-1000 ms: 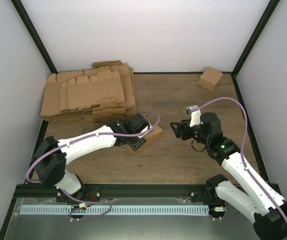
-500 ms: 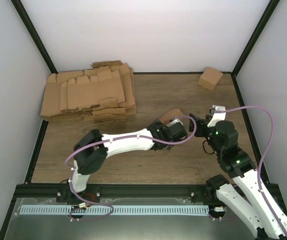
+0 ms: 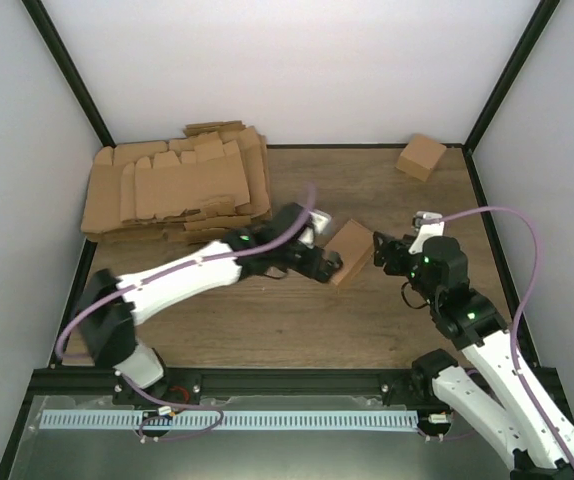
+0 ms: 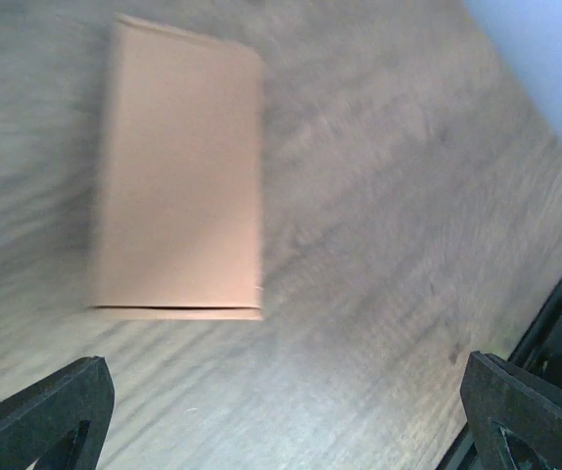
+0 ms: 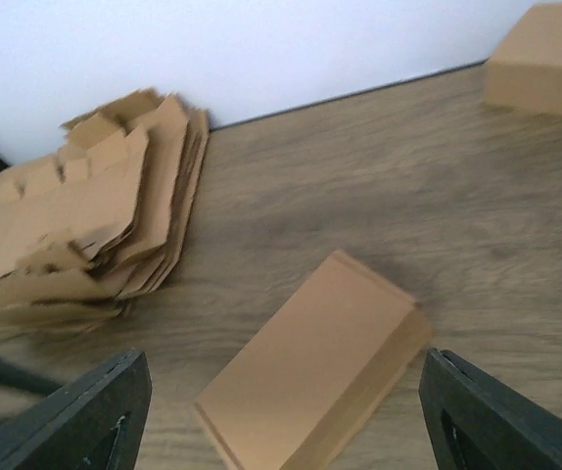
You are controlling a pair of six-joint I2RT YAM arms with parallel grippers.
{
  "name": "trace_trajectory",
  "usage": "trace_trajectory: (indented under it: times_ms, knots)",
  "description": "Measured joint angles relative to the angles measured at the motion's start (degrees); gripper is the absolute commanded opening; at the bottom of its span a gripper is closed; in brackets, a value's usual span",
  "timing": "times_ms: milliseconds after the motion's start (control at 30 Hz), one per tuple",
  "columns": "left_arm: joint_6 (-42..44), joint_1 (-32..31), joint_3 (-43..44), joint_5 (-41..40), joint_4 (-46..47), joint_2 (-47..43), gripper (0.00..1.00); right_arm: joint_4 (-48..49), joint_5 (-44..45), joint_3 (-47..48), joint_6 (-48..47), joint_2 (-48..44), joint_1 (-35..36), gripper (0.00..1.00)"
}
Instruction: Fold the paper box
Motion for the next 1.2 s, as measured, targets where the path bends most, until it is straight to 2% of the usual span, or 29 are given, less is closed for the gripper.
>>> trace_trajectory:
  times_ms: [100, 200, 233, 267, 333, 367, 500, 633, 900, 1033, 1133, 1200]
  knots:
    - [-3.28, 7.69, -6.23, 3.69, 2.38, -9.33, 1.00, 1.55, -6.01, -0.17, 0.44, 4.20, 0.00, 0.72]
    - [-5.33, 14.56, -11.43, 5.18, 3.34, -16.41, 1.00, 4.42, -14.23, -0.52, 0.76, 12.20, 0.11, 0.63]
    - [-5.68, 16.59, -13.11, 5.68, 3.30, -18.36, 1.00, 5.53, -16.44, -0.52, 0.74, 15.30, 0.48, 0.55]
    - [-5.81, 18.53, -14.62, 6.16, 3.26, -19.89, 1.00, 6.71, -18.03, -0.52, 0.55, 18.73, 1.42, 0.42]
    - [-5.73, 23.19, -17.51, 7.39, 2.62, -22.77, 1.00, 8.24, -18.62, -0.04, 0.33, 25.44, 5.55, 0.08]
    - [-5.51, 25.79, -18.64, 7.80, 1.81, -23.96, 1.00, 8.79, -18.86, 0.48, -0.07, 28.48, 7.69, 0.02]
    - [-3.87, 33.35, -20.52, 8.52, -1.22, -26.99, 1.00, 11.82, -18.97, 4.52, 2.23, 40.17, 12.61, 0.01]
    - [-2.67, 37.35, -22.03, 9.22, -2.45, -30.14, 1.00, 16.24, -15.30, 6.86, 6.03, 47.52, 14.29, 0.01]
    - [-1.99, 38.99, -25.11, 11.19, -2.89, -31.89, 1.00, 19.91, -10.73, 8.85, 9.86, 57.59, 15.93, 0.01]
    - [-1.77, 39.08, -26.05, 12.02, -2.86, -31.67, 1.00, 20.85, -11.69, 7.28, 9.42, 57.20, 11.78, 0.01]
    - [-1.57, 39.12, -26.21, 12.41, -2.71, -31.45, 1.00, 21.55, -12.04, 1.97, 8.15, 52.89, 4.37, 0.01]
    - [-1.46, 39.15, -26.34, 12.83, -2.36, -31.41, 1.00, 21.00, -11.93, -1.55, 7.02, 49.18, -0.46, 0.05]
